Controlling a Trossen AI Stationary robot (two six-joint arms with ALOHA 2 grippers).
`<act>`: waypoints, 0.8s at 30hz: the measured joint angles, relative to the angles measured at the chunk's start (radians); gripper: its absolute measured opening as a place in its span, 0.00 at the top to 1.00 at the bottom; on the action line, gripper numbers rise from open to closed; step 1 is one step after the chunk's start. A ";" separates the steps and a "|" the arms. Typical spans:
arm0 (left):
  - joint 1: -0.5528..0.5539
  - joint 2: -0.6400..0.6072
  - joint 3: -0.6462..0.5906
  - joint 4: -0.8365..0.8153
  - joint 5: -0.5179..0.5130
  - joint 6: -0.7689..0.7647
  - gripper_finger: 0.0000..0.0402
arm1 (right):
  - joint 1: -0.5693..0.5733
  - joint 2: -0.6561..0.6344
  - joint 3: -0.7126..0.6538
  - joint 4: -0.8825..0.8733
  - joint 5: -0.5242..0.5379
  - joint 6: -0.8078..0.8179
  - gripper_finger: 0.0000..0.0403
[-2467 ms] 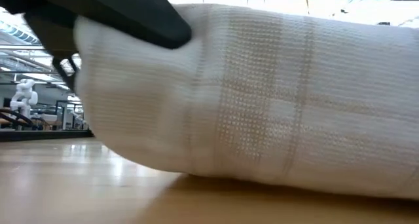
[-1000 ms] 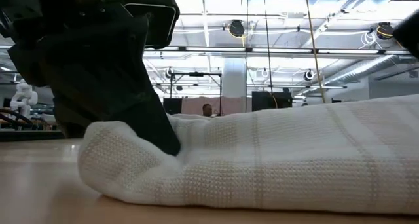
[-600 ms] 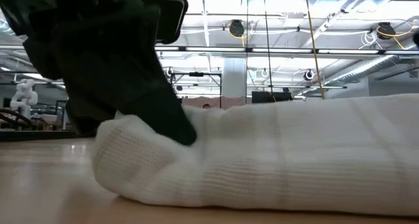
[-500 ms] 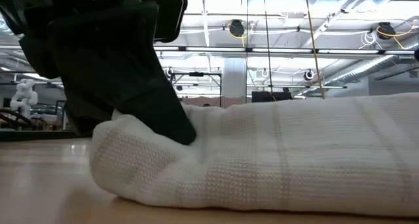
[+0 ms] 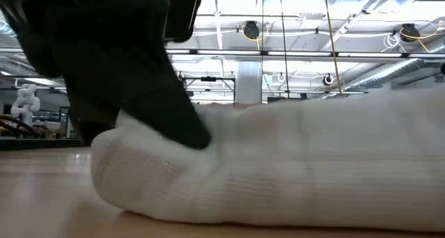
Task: Roll towel into tight, uniform cylinder
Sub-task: Roll the white towel
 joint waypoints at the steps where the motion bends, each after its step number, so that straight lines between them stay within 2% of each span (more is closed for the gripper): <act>1: -0.001 -0.005 0.000 0.016 0.008 0.015 0.96 | 0.000 -0.013 0.000 -0.002 -0.007 0.002 0.97; 7: -0.002 -0.074 0.000 0.073 0.018 0.106 0.96 | 0.015 -0.120 0.000 -0.032 -0.025 -0.084 0.99; 17: 0.057 -0.228 0.000 -0.049 -0.237 0.349 0.96 | -0.016 -0.363 0.000 -0.412 0.179 -0.178 0.99; 20: 0.074 -0.262 0.000 -0.075 -0.292 0.414 0.96 | -0.040 -0.445 0.000 -0.459 0.199 -0.237 0.99; 24: 0.077 -0.294 0.000 -0.056 -0.312 0.460 0.96 | -0.050 -0.536 0.000 -0.459 0.215 -0.281 0.99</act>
